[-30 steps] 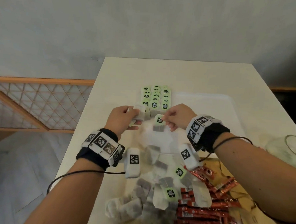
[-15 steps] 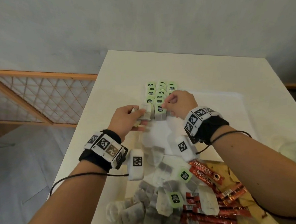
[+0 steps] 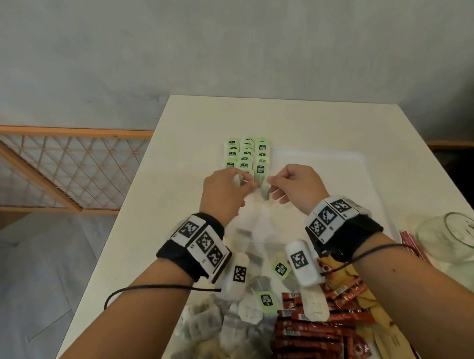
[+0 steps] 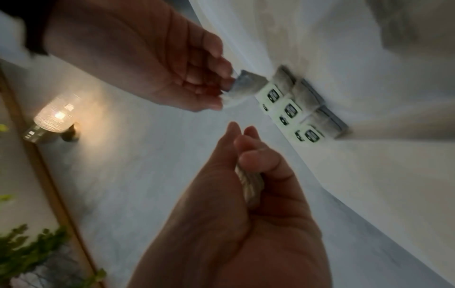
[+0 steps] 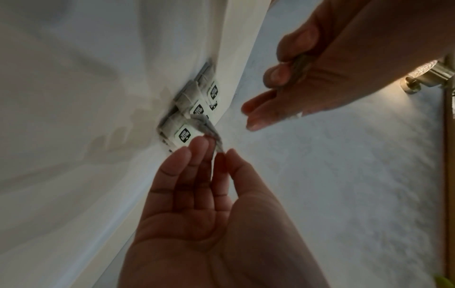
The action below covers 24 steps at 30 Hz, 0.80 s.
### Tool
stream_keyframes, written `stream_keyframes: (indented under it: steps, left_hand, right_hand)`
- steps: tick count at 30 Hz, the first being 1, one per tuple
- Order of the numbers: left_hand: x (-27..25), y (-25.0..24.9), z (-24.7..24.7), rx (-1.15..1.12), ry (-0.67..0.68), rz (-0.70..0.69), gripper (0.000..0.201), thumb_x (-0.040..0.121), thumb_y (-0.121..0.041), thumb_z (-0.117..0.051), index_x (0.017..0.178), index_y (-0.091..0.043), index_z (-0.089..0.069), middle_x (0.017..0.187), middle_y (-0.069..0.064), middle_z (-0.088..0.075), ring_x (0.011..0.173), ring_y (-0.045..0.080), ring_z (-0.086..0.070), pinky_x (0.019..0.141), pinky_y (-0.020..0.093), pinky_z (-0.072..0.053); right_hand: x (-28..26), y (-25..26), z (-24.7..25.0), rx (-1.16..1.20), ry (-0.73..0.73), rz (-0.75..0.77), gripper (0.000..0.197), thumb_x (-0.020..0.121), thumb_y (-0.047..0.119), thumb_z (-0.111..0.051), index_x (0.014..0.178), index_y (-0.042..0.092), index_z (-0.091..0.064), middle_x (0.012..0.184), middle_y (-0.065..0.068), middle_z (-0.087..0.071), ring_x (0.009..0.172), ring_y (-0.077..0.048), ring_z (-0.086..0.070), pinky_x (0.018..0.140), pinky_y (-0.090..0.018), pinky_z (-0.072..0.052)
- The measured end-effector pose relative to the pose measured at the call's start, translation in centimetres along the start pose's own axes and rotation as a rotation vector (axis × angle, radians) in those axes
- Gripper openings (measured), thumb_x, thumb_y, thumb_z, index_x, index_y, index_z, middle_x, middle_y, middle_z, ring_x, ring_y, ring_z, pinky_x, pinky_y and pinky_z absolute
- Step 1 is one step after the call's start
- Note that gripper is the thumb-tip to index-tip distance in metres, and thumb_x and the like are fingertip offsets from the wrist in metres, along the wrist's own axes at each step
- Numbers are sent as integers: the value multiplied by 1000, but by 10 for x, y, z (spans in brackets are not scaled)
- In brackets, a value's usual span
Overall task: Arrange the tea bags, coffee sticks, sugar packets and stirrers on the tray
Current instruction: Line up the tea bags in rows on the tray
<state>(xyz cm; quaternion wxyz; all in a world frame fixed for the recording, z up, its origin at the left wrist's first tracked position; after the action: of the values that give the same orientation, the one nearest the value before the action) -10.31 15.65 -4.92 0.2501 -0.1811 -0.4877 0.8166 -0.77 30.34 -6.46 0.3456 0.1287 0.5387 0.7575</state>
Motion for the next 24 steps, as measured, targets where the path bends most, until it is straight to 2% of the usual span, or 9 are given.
stream_keyframes:
  steps: [3,6,8,11,13,16,18,21,24]
  left_hand:
    - [-11,-14,-21,62,89,-62,17,79,-25,-77,94,-17,-72,81,-8,-67,50,4,-57,45,16,-43]
    - [-14,-24,-26,171,73,-141,16,82,-33,-75,81,-19,-69,78,-6,-68,58,12,-62,63,26,-51]
    - [-11,-23,-23,183,34,-134,14,87,-24,-67,81,-13,-71,76,0,-70,57,18,-64,62,30,-53]
    - [-10,-14,-16,34,4,-24,10,89,-20,-65,84,-13,-71,67,-1,-67,45,9,-58,43,20,-45]
    - [-11,-7,-18,-67,43,37,9,87,-18,-67,84,-11,-71,65,2,-67,43,7,-56,41,22,-45]
    - [-10,6,-23,-185,116,118,12,87,-17,-69,93,-7,-71,75,12,-70,52,12,-58,44,26,-47]
    - [-10,17,-28,-306,202,242,16,90,-17,-67,102,-6,-67,81,10,-66,64,15,-60,50,28,-55]
    - [-9,28,-28,-543,265,448,5,94,-4,-56,95,-1,-60,100,17,-56,76,24,-62,66,33,-62]
    - [3,40,-14,-602,199,489,13,96,0,-49,89,1,-59,107,19,-58,85,27,-65,71,31,-61]
  right_hand:
    - [-8,0,1,11,-10,9,14,86,15,-66,75,9,-59,79,-9,-72,70,-22,-71,66,-33,-59]
    - [-13,6,1,-8,1,39,20,85,23,-69,80,5,-63,80,-7,-73,72,-21,-71,67,-32,-60]
    - [-18,9,3,42,18,48,25,87,28,-69,83,3,-66,80,-6,-74,70,-17,-69,64,-28,-58]
    - [-18,7,12,44,-29,76,21,87,31,-70,91,11,-68,79,-2,-70,63,-15,-63,58,-27,-53]
    - [-16,3,14,-13,-23,84,17,87,30,-70,98,17,-67,83,0,-66,62,-14,-62,57,-27,-53]
    - [-9,-7,4,-86,77,54,12,91,24,-65,95,13,-68,89,-3,-67,67,-14,-65,60,-27,-55]
    - [-2,-17,-4,-139,129,-16,11,92,22,-64,91,12,-67,85,-5,-68,67,-15,-65,61,-27,-55]
    - [13,-33,-8,-225,146,-132,11,91,22,-66,88,11,-66,81,-7,-69,67,-18,-63,67,-33,-57]
    - [33,-32,-5,-290,72,-121,9,88,22,-70,86,13,-68,85,-10,-72,65,-18,-63,68,-34,-57]
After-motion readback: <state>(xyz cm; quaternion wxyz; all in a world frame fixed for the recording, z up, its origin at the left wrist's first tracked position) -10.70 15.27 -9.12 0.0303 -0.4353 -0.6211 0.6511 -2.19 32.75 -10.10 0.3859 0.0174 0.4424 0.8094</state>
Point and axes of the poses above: each hand's wrist, its own x-axis towards the middle knuckle, its own z-axis out of the back of the hand, y = z × x, the point moved 7 cm from there along x, towards the middle knuckle
